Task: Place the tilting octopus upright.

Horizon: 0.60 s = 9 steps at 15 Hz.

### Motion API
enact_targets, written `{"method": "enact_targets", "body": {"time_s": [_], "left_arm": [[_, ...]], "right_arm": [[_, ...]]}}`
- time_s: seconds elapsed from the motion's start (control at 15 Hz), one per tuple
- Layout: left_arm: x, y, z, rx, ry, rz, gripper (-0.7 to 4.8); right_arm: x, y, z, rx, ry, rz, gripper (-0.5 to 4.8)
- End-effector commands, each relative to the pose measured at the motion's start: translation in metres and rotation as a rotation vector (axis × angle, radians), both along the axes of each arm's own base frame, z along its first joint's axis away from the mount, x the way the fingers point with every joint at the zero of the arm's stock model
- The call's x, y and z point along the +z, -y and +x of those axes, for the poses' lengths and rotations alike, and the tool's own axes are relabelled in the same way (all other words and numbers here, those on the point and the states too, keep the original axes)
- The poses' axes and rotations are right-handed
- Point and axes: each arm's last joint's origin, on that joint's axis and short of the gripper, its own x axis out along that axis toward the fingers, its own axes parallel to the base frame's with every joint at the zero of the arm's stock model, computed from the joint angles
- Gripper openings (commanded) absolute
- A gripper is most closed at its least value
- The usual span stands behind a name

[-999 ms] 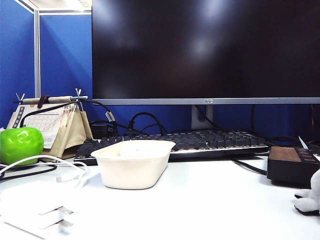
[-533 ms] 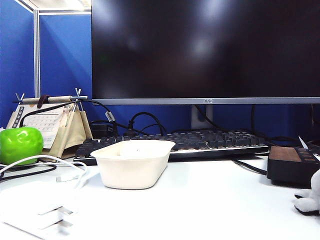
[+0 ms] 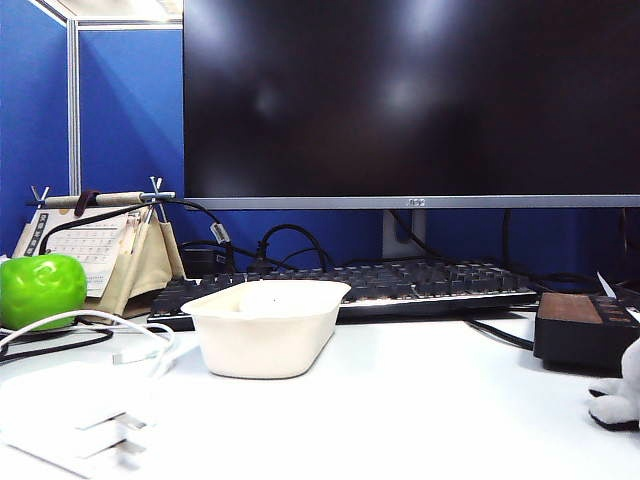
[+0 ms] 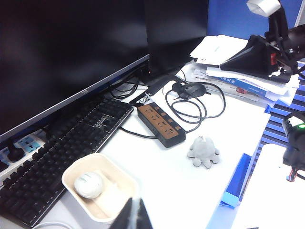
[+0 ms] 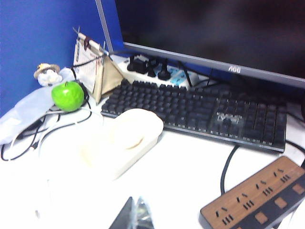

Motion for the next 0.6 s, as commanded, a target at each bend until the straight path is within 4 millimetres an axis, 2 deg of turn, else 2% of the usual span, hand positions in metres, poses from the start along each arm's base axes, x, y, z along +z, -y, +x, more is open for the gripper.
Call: {"method": "enact_targets", "body": {"time_s": [0.07, 0.4, 0.6], "left_arm": [[0.001, 0.0, 0.0, -0.001, 0.009, -0.005, -0.05], [0.001, -0.005, -0.004, 0.034, 0.025, -0.022, -0.05], [0.0, -0.018, -0.017, 0.247, 0.076, -0.063, -0.05]], "right_arm": [[0.001, 0.0, 0.0, -0.004, 0.004, 0.003, 0.08], [0.001, 0.0, 0.0, -0.004, 0.004, 0.004, 0.08], [0.001, 0.0, 0.0, -0.004, 0.004, 0.004, 0.08]]}}
